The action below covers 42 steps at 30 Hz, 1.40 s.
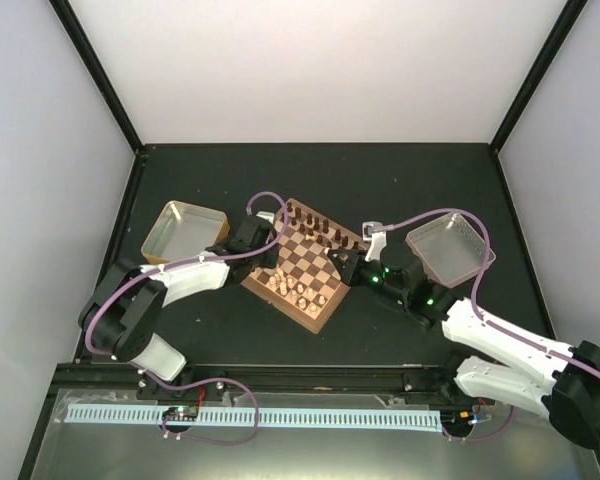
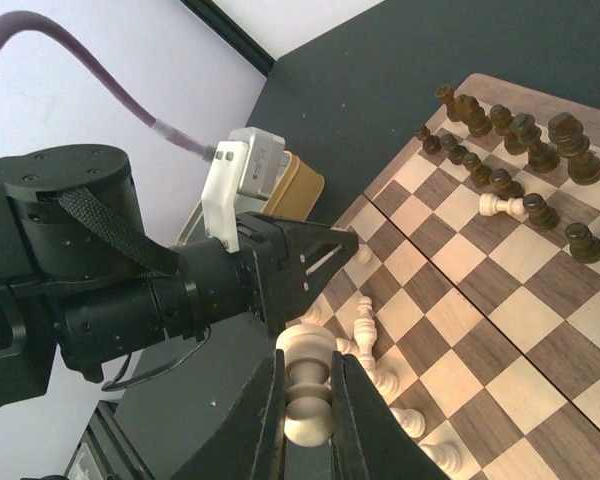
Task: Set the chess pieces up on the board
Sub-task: Place the chess piece on the chessboard, then pick up the chess piece from the chessboard.
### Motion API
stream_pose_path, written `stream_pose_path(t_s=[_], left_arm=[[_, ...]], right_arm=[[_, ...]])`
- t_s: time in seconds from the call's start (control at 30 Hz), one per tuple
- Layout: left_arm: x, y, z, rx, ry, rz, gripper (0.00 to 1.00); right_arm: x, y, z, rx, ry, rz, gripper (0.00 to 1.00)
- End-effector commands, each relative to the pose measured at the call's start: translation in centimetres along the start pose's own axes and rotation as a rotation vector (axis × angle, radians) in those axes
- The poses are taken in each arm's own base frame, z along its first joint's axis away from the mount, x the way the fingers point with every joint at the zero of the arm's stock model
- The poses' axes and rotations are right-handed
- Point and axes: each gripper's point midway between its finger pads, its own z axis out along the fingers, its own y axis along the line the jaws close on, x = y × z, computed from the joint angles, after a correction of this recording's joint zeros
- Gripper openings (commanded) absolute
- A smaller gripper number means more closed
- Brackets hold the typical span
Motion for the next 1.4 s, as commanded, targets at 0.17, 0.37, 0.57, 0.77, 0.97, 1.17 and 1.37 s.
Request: stream_pose_path(t_s=[0.17,0.37,0.57,0.77,0.97,1.17,1.37], left_arm=[[-4.0,-1.1,-3.5,0.04,-0.057,-0.041,0.5],[-3.8,-1.6,-4.3,0.088,0.092,-0.08,0.52],[-2.7,-1.0,-2.9,0.05,0.194,-0.098,0.44],[-1.9,-1.0,-1.6,0.035,0.25,-0.095,0.31],[-1.0,-0.8,-1.0,0.027,0.284,-0.09,0.25],[-1.2,-0.8,-0.5,0.028,0.273,-0.079,0.19],[-1.5,-1.0,-0.1,0.045,0.266,-0.065,0.22]], right_arm=[[-0.5,0.0,-0.5,-0.001,-0.024,-0.006,0.09],[-0.6,0.0,-0.7,0.002,-0.031,-0.003,0.09],[-0.4,-0.1,-0.7,0.004,-0.025,0.002,0.09],[-0.3,-0.2,-0.7,0.005,-0.023,0.002,0.09],[-0.4,-0.1,-0.7,0.004,-0.026,0.001,0.09],[-0.5,-0.1,-0.7,0.005,-0.028,-0.003,0.09],[-0.4,-0.1,-0.6,0.006,-0.025,-0.004,0.09]])
